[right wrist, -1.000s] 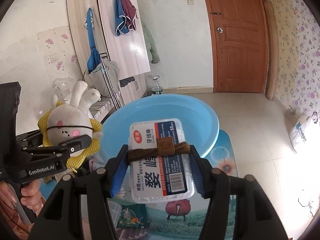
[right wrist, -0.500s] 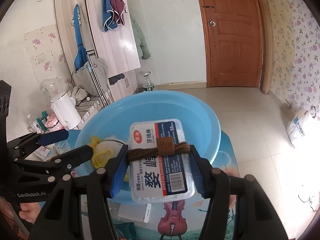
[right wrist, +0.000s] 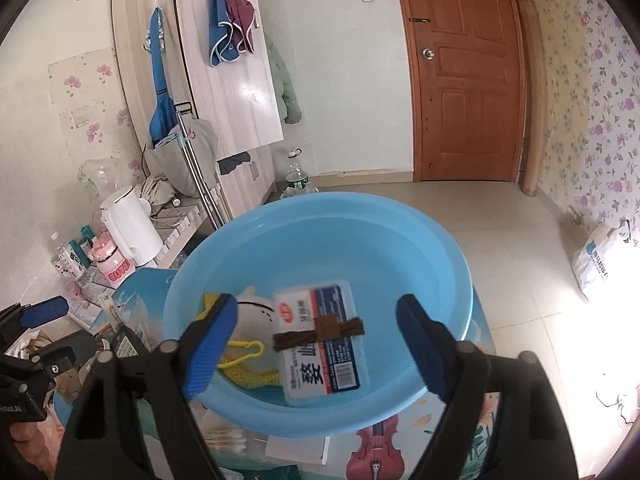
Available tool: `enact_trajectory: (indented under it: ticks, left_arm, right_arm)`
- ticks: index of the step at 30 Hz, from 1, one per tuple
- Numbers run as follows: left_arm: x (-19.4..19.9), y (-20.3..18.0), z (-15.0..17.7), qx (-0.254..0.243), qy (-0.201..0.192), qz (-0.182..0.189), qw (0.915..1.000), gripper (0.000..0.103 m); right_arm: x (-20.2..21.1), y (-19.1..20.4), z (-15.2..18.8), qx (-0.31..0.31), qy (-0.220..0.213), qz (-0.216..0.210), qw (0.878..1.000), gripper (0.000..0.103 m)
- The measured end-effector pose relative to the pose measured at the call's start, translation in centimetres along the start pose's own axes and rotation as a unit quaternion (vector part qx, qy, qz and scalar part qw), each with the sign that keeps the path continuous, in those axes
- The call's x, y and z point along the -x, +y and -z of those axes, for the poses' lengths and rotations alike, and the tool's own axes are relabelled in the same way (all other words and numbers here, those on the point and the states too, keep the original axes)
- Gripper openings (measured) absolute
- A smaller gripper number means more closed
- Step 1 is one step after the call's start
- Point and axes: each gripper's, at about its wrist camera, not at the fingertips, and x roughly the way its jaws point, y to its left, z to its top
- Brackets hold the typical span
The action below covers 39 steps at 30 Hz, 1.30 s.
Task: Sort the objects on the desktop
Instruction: 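Grasp the brown plush bear with the left gripper while the right grasps the white block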
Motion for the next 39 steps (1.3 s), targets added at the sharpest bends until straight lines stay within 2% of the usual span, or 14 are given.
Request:
enact_trajectory:
  ticks: [12,17,20,24,30,39]
  left_arm:
    - [2.8,6.0,3.4,0.038,0.001,-0.046,0.9982,0.094]
    - [4.4,7.3,5.2,0.04,0.0,-0.068,0.9969,0.094]
    - [4.7,8.5,6.6,0.047,0.007,-0.072,0.9963,0.094]
    - [4.3,10.1,8.5,0.051,0.025,-0.087,0.9946,0.094]
    - [2.6,12.2,10.9,0.063,0.058,-0.101,0.9912,0.094]
    - [0.5,13.3,12.4,0.076,0.071,-0.101,0.9894,0.094]
  right_arm:
    - [2.7,0.3,1.6,-0.003,0.01,0.017,1.0,0.086]
    - [3.4,0.6,3.2,0.002,0.012,0.021,1.0,0.086]
    - [3.0,0.5,4.7,-0.001,0.032,0.031,0.999,0.086]
    - [3.1,0.3,6.5,-0.021,0.054,0.028,0.998,0.086]
    - [2.7,0.5,8.8,-0.02,0.085,0.026,0.996,0.086]
    - [0.9,1.0,10.5,-0.013,0.122,0.032,0.992,0.086]
